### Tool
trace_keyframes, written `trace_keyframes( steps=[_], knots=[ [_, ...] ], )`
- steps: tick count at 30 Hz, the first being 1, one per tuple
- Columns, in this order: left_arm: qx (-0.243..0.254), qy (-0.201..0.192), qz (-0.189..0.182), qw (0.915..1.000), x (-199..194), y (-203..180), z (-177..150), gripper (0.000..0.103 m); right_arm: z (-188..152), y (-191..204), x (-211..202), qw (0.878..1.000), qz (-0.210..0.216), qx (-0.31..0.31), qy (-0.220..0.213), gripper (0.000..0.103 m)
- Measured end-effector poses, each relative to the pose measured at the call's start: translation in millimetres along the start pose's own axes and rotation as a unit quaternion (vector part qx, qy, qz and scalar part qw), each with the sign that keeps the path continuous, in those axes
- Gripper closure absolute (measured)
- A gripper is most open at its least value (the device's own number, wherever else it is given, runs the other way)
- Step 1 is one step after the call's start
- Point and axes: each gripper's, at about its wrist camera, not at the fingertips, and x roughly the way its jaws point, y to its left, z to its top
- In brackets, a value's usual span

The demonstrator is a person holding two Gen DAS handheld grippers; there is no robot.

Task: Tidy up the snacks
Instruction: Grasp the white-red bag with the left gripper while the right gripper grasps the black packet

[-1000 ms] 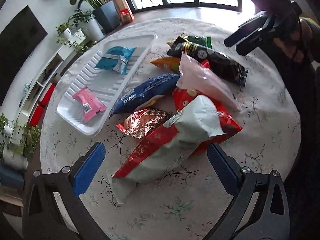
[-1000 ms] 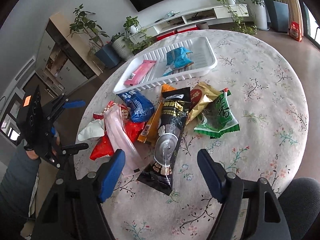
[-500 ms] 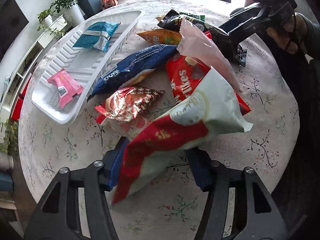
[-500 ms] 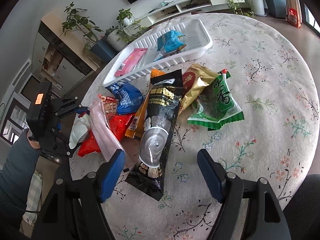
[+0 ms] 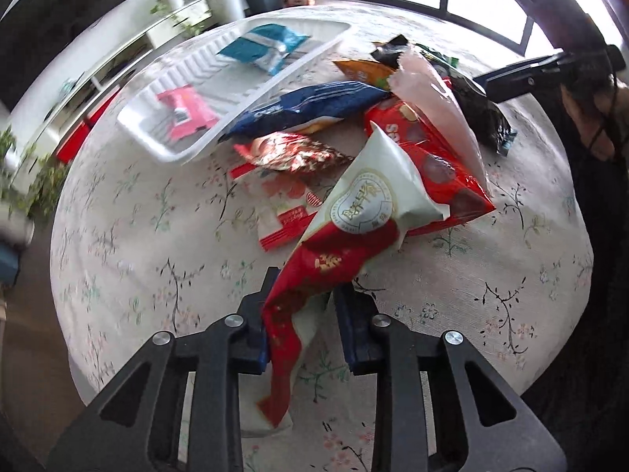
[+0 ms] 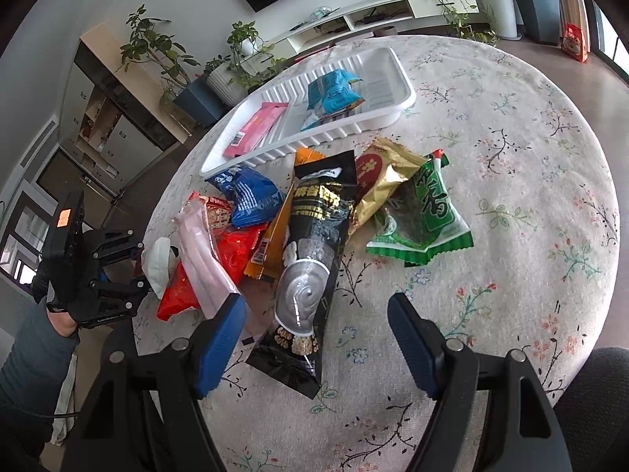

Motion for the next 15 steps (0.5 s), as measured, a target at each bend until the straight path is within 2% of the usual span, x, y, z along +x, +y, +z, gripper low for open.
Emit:
trace_keyframes(
  steps=[3,7,11,15],
  knots=[
    [-0.027,-0.006,-0.004,0.9996,-8.0,1.1,-4.2,0.086,0.8,0.8,0.9,1.000,-0.003,0.002,0.000,0.025],
    [-0.078,-0.024,-0.021,0.9964,-21.8,5.5,-10.4,0.087,1.8,1.6,-1.1,1.000,-0.009,0.006,-0.003,0.025],
    [-0.078,-0.009,-0.017,0.9968,-17.2,-4.3,-16.4,0.087,2.5,3.5,-0.5,1.000,-0.017,0.002,-0.003,0.025],
    [-0.120,-0.031,-0.027,0.9919,-22.7,-0.9,-18.9,0.088,0.5,7.7,-1.5,1.000,-0.025,-0.008,-0.004,0.025]
  ],
)
